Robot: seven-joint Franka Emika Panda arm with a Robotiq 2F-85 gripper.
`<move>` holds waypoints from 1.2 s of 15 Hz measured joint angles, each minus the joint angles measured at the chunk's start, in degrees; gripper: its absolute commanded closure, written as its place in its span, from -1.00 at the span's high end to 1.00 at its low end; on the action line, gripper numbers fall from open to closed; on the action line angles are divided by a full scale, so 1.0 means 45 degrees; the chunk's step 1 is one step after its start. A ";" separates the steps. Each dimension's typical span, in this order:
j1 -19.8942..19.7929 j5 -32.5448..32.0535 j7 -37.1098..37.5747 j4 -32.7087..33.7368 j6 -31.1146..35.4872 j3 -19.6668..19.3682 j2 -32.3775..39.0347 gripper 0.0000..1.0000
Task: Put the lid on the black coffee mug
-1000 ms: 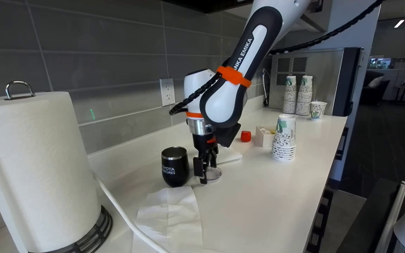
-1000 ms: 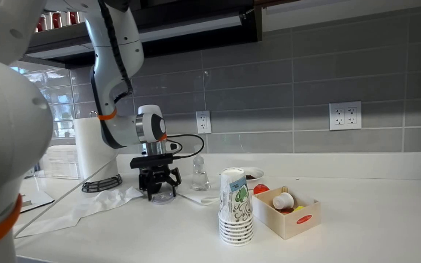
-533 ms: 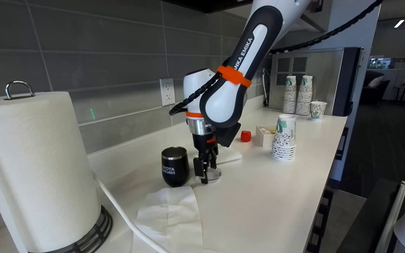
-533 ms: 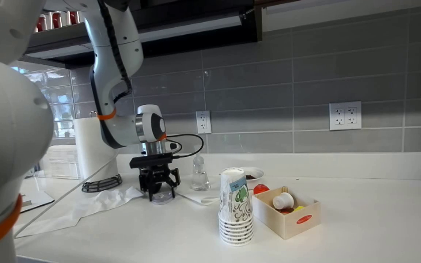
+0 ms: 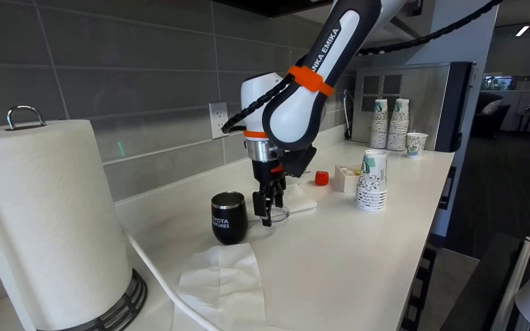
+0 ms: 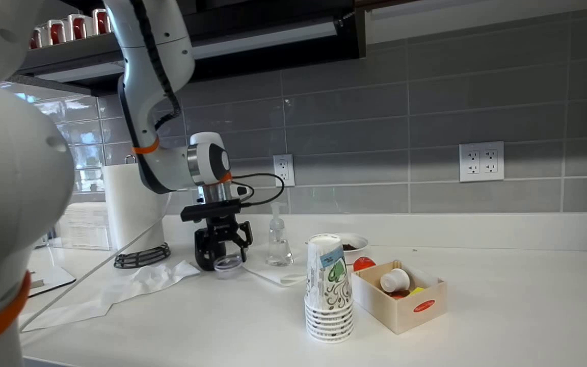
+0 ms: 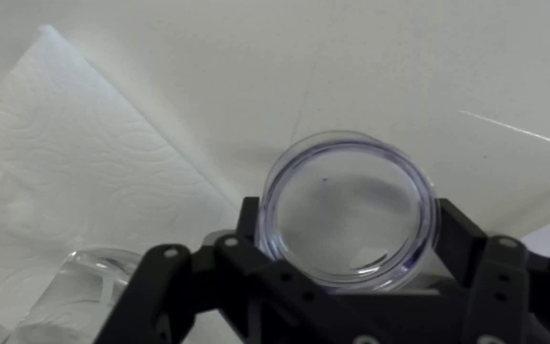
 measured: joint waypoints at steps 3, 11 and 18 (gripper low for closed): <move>-0.0037 0.0000 -0.0004 -0.0269 -0.0347 0.0035 -0.0887 0.24; -0.0036 -0.0035 -0.0498 0.0015 -0.0737 0.0618 -0.2068 0.24; -0.0028 -0.0109 -0.1648 0.1234 -0.1572 0.1234 -0.1882 0.24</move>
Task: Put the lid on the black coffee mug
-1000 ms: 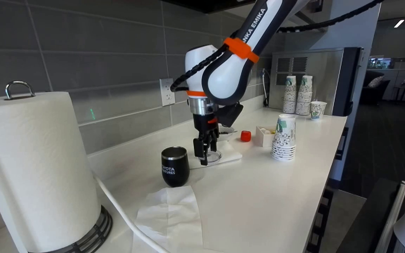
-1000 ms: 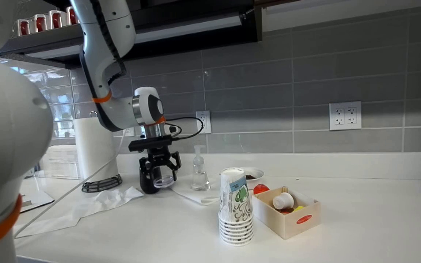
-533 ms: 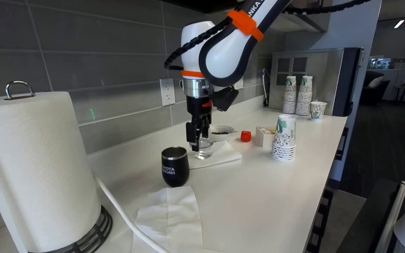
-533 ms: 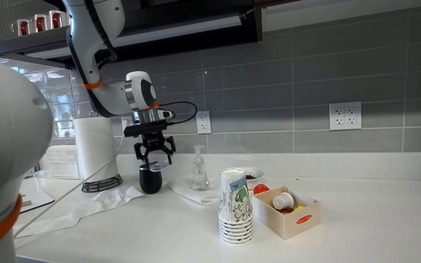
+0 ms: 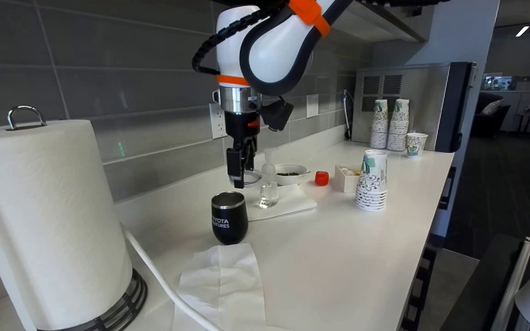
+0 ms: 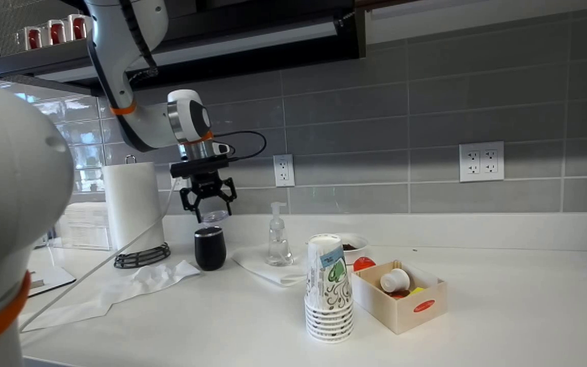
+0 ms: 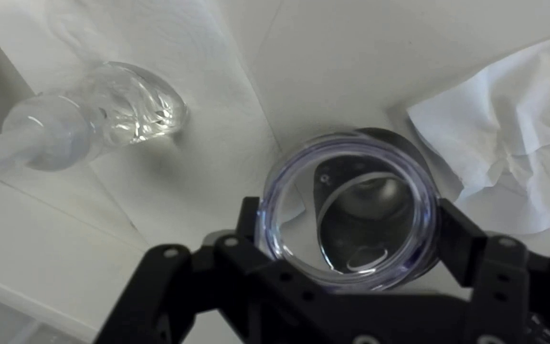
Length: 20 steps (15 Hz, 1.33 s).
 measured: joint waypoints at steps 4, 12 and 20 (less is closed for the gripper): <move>0.0001 0.0000 -0.0550 0.0530 -0.0384 0.0160 0.0347 0.24; 0.0266 -0.0374 -0.0700 0.1192 -0.0671 0.0249 0.1301 0.24; 0.0567 -0.1143 -0.0621 0.1794 -0.0671 0.0218 0.1922 0.24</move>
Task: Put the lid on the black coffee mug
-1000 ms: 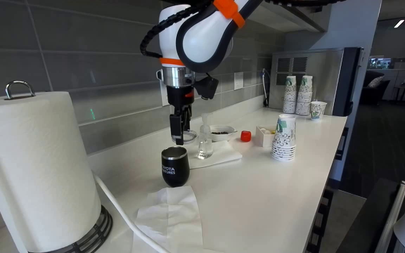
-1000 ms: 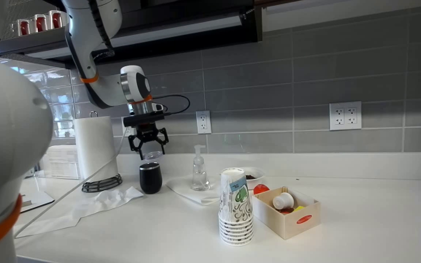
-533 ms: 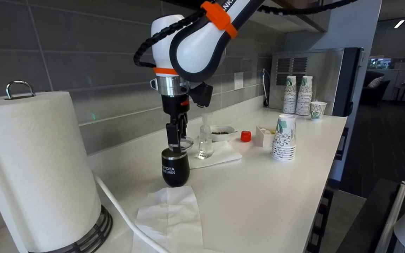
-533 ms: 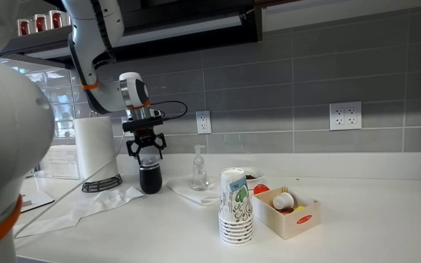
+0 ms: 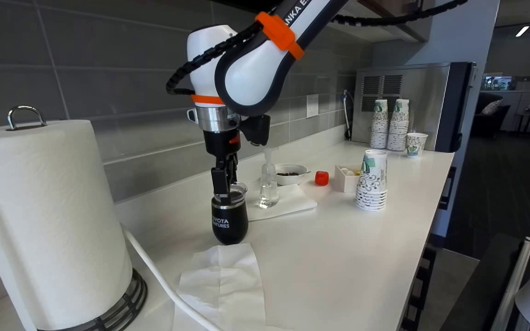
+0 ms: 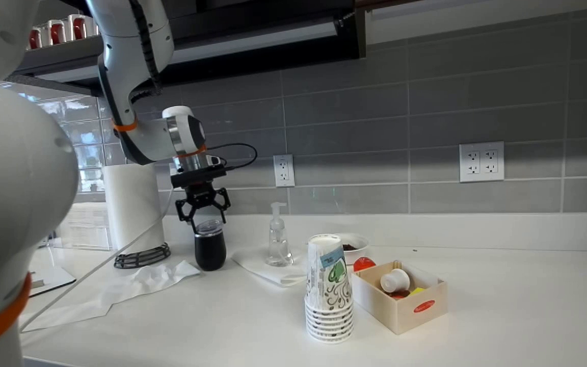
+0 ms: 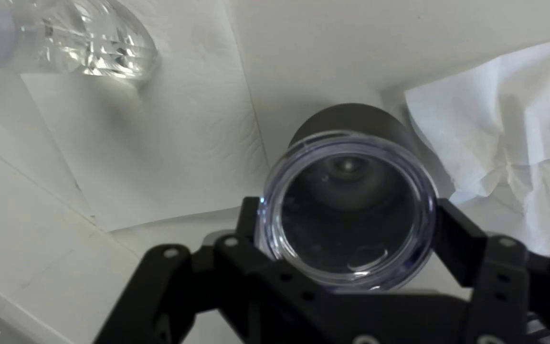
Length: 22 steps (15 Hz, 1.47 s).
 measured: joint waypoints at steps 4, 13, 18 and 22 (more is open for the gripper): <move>0.0132 -0.0203 0.0003 0.0219 -0.0013 -0.0005 0.0199 0.24; 0.0259 -0.0312 0.0003 0.0441 -0.0230 -0.0052 0.0323 0.24; 0.0259 -0.0312 0.0003 0.0499 -0.0455 -0.0055 0.0326 0.24; 0.0266 -0.0312 0.0003 0.0575 -0.0760 -0.0049 0.0335 0.24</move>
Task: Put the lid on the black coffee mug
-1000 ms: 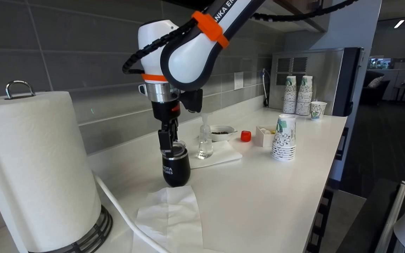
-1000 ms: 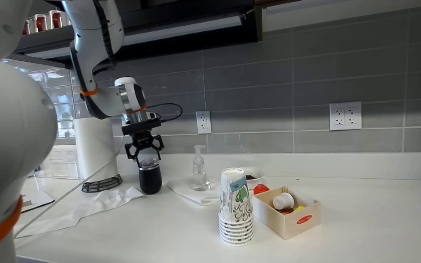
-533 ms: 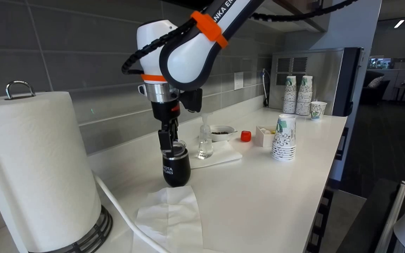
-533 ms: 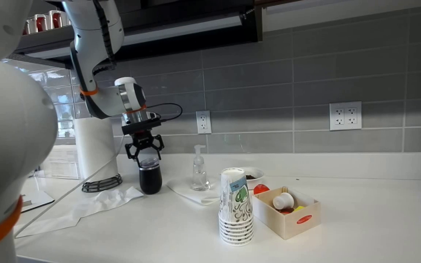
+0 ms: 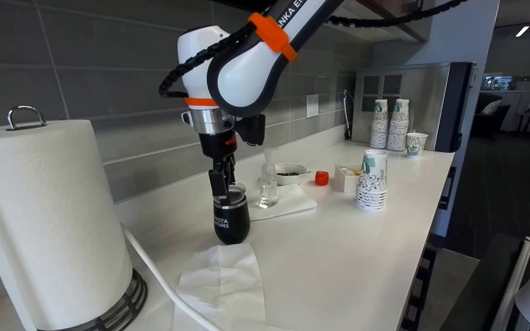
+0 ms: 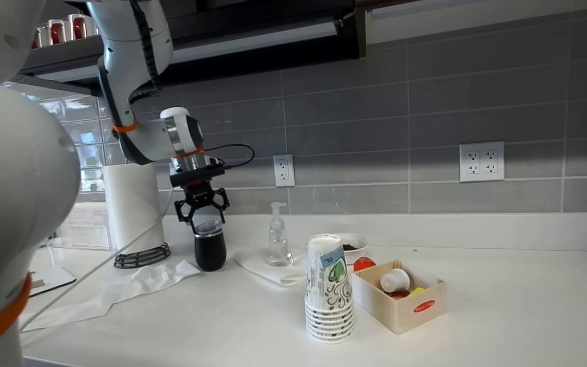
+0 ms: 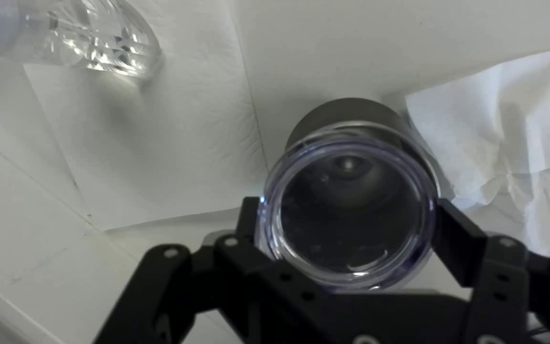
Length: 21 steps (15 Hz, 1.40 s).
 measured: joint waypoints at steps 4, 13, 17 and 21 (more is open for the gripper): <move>0.0006 0.0000 0.0000 0.0147 -0.0414 0.0013 0.0054 0.24; 0.0006 0.0023 0.0000 0.0353 -0.0517 0.0089 0.0199 0.24; 0.0006 0.0052 0.0000 0.0415 -0.0558 0.0090 0.0239 0.24; -0.0017 0.0142 0.0000 0.0430 -0.0598 0.0085 0.0243 0.24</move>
